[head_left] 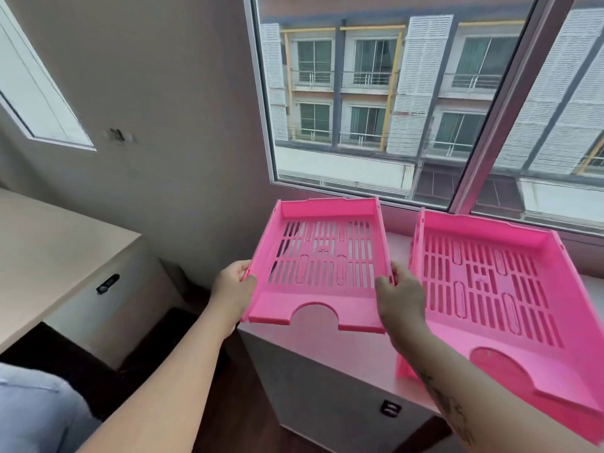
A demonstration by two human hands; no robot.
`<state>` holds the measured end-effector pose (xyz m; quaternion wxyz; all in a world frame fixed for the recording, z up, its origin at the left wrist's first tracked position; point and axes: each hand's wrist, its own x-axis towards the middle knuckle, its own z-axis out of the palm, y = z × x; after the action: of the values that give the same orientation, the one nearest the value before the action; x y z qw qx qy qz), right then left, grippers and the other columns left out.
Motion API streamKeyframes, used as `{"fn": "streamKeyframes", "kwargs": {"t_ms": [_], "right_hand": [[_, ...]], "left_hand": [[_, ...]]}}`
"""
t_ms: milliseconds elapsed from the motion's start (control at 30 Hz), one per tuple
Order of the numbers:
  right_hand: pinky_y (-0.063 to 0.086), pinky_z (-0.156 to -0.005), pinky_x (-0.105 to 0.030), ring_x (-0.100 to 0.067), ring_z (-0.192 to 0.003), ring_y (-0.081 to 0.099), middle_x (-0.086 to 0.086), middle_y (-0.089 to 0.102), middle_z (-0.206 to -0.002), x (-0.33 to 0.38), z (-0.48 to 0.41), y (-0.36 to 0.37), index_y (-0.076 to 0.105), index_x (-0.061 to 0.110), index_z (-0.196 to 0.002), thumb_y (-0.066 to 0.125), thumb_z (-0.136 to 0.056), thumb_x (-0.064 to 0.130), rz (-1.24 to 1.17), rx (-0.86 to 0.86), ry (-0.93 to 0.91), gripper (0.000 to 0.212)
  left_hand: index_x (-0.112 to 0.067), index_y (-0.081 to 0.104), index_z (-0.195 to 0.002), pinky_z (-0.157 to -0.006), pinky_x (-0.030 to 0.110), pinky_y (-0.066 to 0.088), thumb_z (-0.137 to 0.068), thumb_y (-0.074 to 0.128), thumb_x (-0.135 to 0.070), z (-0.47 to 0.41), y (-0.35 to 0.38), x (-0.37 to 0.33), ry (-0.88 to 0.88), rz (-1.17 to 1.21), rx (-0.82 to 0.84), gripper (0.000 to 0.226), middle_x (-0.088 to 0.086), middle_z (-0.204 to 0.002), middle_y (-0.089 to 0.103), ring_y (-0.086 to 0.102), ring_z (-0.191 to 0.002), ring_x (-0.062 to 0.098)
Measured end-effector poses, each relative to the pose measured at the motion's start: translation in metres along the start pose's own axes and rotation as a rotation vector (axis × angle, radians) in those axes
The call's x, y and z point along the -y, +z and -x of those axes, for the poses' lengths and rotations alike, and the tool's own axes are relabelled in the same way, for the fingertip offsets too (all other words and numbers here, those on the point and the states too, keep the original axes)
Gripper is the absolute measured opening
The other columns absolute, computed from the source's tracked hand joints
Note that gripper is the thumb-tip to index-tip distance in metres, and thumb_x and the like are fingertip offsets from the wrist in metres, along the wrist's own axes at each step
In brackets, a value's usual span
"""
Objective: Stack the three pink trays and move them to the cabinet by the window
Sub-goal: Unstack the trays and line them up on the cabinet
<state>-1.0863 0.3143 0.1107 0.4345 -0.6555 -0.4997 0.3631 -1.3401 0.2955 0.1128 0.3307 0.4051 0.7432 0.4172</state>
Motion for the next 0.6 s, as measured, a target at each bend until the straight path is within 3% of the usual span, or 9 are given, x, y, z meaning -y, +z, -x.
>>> {"fn": "streamKeyframes", "kwargs": {"t_ms": [100, 200, 300, 400, 467, 500, 533, 600], "right_hand": [[0.035, -0.041, -0.026, -0.015, -0.05, 0.045, -0.001, 0.062, -0.073, -0.01, 0.005, 0.013, 0.056, 0.009, -0.129, 0.042, -0.095, 0.007, 0.163, -0.008, 0.016, 0.037], [0.029, -0.042, -0.026, -0.014, -0.048, 0.04, -0.001, 0.048, -0.063, -0.025, 0.01, 0.025, 0.049, 0.001, -0.132, 0.039, -0.095, 0.003, 0.253, 0.007, 0.076, 0.038], [0.027, -0.041, -0.026, -0.013, -0.047, 0.038, -0.003, 0.045, -0.063, -0.042, 0.015, 0.03, 0.033, 0.009, -0.149, 0.035, -0.097, 0.001, 0.296, 0.046, 0.141, 0.053], [0.03, -0.039, -0.018, -0.007, -0.048, 0.035, 0.003, 0.042, -0.065, -0.05, 0.016, 0.031, 0.025, 0.015, -0.153, 0.034, -0.099, 0.006, 0.264, 0.085, 0.201, 0.055], [0.035, -0.038, -0.022, -0.011, -0.047, 0.039, -0.008, 0.061, -0.09, -0.047, 0.015, 0.03, 0.019, 0.014, -0.156, 0.036, -0.099, 0.007, 0.264, 0.102, 0.212, 0.059], [0.039, -0.041, -0.024, -0.012, -0.05, 0.045, -0.015, 0.061, -0.12, -0.042, 0.014, 0.03, 0.017, 0.012, -0.156, 0.038, -0.099, 0.008, 0.273, 0.11, 0.197, 0.061], [0.046, -0.049, -0.025, -0.014, -0.059, 0.055, -0.015, 0.049, -0.144, -0.035, 0.012, 0.029, 0.017, 0.01, -0.156, 0.04, -0.099, 0.01, 0.29, 0.108, 0.162, 0.062], [0.054, -0.085, -0.032, -0.023, -0.105, 0.064, -0.012, 0.035, -0.156, -0.019, 0.008, 0.029, 0.022, 0.008, -0.154, 0.044, -0.098, 0.014, 0.301, 0.105, 0.073, 0.061]], "left_hand": [[-0.014, 0.063, -0.122, -0.061, 0.026, 0.049, -0.092, 0.042, -0.001, -0.004, 0.007, 0.018, -0.026, 0.005, -0.004, 0.039, 0.002, -0.102, 0.069, 0.064, -0.087, 0.02], [-0.015, 0.063, -0.121, -0.07, 0.031, 0.053, -0.092, 0.042, -0.004, -0.008, 0.011, 0.033, -0.058, 0.012, 0.013, 0.037, 0.001, -0.103, 0.07, 0.066, -0.092, 0.021], [-0.019, 0.061, -0.118, -0.075, 0.033, 0.054, -0.095, 0.044, -0.007, -0.007, 0.013, 0.045, -0.06, -0.003, 0.042, 0.031, -0.007, -0.099, 0.067, 0.065, -0.096, 0.017], [-0.02, 0.06, -0.116, -0.069, 0.028, 0.052, -0.095, 0.047, -0.008, -0.007, 0.014, 0.052, -0.065, -0.017, 0.073, 0.027, -0.01, -0.1, 0.067, 0.065, -0.094, 0.012], [-0.018, 0.06, -0.12, -0.073, 0.025, 0.05, -0.094, 0.051, -0.008, -0.01, 0.012, 0.051, -0.059, -0.035, 0.085, 0.029, -0.004, -0.112, 0.068, 0.064, -0.094, 0.01], [-0.016, 0.059, -0.123, -0.08, 0.026, 0.049, -0.092, 0.054, -0.008, -0.013, 0.01, 0.048, -0.047, -0.038, 0.08, 0.033, -0.001, -0.119, 0.067, 0.063, -0.099, 0.011], [-0.013, 0.058, -0.127, -0.089, 0.028, 0.048, -0.09, 0.058, -0.009, -0.016, 0.007, 0.044, -0.029, -0.035, 0.068, 0.037, 0.002, -0.126, 0.064, 0.062, -0.106, 0.014], [-0.011, 0.057, -0.13, -0.102, 0.034, 0.046, -0.088, 0.063, -0.013, -0.023, 0.002, 0.028, 0.02, -0.039, 0.039, 0.043, 0.004, -0.131, 0.062, 0.06, -0.117, 0.017]]}}
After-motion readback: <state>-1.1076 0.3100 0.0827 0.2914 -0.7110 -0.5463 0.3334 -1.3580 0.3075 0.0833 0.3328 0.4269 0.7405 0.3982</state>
